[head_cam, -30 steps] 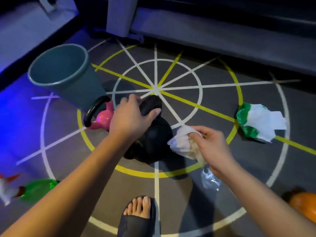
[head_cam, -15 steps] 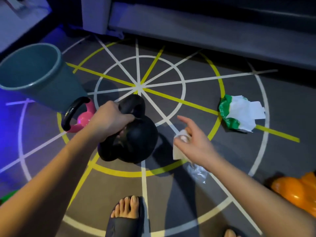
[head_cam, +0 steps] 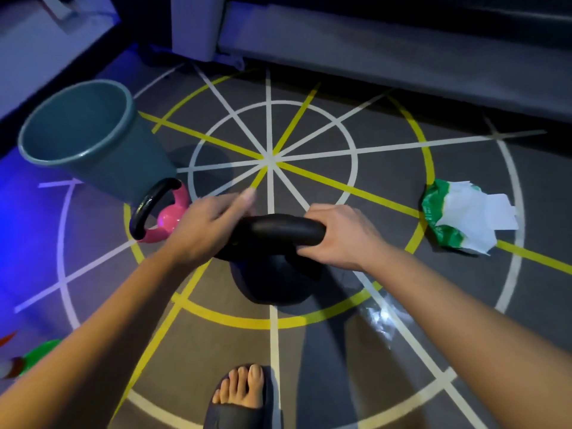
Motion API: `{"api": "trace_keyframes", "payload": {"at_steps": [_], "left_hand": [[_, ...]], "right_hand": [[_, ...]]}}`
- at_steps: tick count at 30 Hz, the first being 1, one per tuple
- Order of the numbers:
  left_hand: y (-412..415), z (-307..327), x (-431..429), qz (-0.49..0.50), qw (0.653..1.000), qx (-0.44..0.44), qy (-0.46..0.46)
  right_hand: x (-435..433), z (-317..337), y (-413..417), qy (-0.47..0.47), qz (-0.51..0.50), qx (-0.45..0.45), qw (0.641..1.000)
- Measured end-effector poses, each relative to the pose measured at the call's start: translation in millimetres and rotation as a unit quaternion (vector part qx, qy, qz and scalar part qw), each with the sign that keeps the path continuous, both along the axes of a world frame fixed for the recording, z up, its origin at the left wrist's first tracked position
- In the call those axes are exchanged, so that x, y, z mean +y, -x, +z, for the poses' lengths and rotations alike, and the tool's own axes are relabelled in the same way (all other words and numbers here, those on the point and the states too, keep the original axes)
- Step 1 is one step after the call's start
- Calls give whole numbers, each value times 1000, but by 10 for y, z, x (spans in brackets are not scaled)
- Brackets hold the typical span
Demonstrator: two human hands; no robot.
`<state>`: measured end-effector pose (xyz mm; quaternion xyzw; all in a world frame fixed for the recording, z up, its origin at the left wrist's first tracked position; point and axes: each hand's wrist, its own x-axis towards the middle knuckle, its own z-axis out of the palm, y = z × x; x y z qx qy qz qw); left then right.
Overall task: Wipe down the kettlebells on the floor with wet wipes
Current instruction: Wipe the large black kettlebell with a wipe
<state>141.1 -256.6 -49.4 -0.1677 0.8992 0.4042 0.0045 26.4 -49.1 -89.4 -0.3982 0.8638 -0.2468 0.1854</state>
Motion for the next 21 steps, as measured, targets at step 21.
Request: {"api": "trace_keyframes", "payload": {"at_steps": [21], "left_hand": [[550, 34, 776, -57, 976, 90, 190]], "right_hand": [[799, -297, -385, 65, -147, 17, 987]]}}
